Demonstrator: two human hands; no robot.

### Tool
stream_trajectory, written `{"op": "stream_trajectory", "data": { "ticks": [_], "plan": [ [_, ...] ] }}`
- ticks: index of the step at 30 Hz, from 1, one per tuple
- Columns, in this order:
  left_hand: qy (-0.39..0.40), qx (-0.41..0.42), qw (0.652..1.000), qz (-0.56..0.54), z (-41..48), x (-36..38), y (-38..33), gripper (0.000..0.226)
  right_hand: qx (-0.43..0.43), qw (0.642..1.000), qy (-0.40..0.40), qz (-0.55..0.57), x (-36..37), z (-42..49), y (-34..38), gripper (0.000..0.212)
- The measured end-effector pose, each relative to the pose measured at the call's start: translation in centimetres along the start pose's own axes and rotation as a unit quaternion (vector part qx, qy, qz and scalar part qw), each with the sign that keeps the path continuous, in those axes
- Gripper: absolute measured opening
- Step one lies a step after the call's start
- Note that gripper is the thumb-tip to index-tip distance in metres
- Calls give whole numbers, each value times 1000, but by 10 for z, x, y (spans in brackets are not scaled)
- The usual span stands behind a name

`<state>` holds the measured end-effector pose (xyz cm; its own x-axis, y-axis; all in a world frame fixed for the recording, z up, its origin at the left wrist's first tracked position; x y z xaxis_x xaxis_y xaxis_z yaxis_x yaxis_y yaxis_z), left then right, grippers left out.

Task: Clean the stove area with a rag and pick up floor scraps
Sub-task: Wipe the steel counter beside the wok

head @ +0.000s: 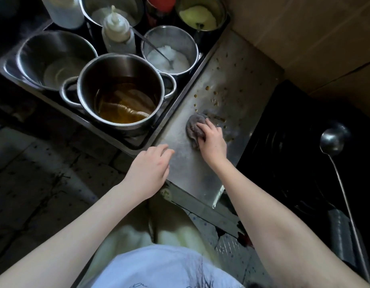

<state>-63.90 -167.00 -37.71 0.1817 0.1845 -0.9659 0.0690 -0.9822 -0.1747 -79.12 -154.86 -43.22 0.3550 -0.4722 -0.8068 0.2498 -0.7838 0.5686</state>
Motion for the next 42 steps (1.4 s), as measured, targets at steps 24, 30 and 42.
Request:
{"op": "stream_trajectory", "data": {
  "ticks": [24,30,42],
  "plan": [
    [31,-5,996,84,68,4,-18,39,-107,991,84,-19,8,60,28,38],
    [8,-12,997,70,82,0,-19,39,-53,990,10,-131,-36,81,-20,35],
    [-11,-34,998,57,102,0,-19,37,113,989,-71,-57,-94,134,-81,36]
  ]
}}
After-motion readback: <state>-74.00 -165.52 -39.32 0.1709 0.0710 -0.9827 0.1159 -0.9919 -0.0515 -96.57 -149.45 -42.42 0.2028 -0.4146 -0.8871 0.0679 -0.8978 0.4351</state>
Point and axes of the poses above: each hand's wrist, its own z-axis towards the middle knuckle, its own x-axis out of the palm, y = z × x, the point moved 8 cm from there along z, towards the middle knuckle, and after that the axes turned 14 degrees about z, right-handed, at the moved point
